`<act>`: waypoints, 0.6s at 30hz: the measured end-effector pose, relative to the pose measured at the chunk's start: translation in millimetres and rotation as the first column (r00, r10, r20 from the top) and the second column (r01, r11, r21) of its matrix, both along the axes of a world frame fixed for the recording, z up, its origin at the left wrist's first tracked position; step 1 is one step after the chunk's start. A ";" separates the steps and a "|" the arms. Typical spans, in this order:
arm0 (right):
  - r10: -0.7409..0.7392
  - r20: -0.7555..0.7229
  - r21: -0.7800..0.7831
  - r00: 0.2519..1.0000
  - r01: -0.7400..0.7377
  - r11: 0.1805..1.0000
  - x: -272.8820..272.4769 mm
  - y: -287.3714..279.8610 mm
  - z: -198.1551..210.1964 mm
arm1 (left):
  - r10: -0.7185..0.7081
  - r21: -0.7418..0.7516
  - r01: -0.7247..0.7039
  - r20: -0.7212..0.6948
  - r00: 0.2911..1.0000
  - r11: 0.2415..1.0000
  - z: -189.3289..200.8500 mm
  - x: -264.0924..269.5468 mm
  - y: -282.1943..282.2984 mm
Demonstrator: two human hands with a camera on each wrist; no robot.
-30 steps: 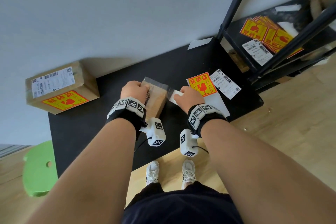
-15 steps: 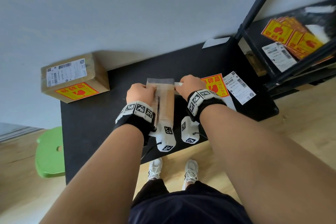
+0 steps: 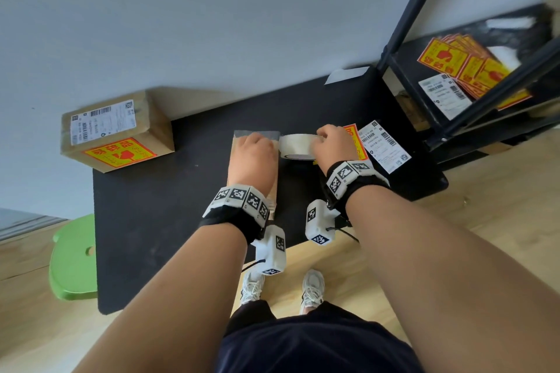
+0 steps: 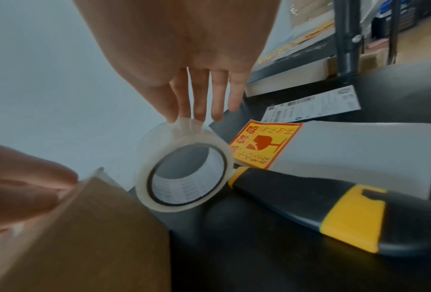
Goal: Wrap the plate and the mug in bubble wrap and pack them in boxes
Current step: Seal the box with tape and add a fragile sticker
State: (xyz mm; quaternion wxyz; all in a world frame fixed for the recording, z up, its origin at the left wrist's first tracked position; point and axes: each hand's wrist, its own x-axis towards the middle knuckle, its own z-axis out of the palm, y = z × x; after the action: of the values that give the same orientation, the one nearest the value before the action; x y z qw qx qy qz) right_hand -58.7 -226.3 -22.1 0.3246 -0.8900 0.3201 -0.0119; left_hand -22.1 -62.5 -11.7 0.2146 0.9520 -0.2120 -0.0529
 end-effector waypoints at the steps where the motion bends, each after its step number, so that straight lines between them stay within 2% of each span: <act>1: -0.020 0.013 0.012 1.000 0.020 1.000 -5.4 -2.6 -2.5 | 0.018 -0.024 -0.018 -0.018 1.000 1.000 1.5 -3.4 0.2; 5: -0.085 0.010 0.011 0.996 0.085 0.996 -25.7 -8.9 -10.7 | 0.016 -0.061 -0.016 -0.007 1.000 0.998 2.0 -15.0 3.9; 9: -0.072 -0.147 0.043 0.987 0.079 0.996 -34.2 -10.7 -22.9 | 0.044 -0.092 -0.042 0.012 0.999 0.995 -3.7 -19.7 4.3; 13: 0.023 -0.340 0.035 0.940 -0.012 0.999 -35.8 -6.2 -39.9 | 0.066 -0.091 -0.061 0.054 0.996 0.994 -10.8 -22.1 1.7; 18: 0.089 -0.400 -0.043 0.912 -0.116 0.992 -36.5 -2.6 -51.6 | 0.034 -0.057 -0.028 0.099 0.995 0.998 -14.2 -23.5 3.3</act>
State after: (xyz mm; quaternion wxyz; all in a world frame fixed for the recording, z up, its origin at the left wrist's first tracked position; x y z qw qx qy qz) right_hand -95.1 -229.0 -73.6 0.2235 -0.8996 0.3317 0.1755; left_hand -45.6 -59.2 -25.9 0.2309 0.9502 -0.2091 0.0039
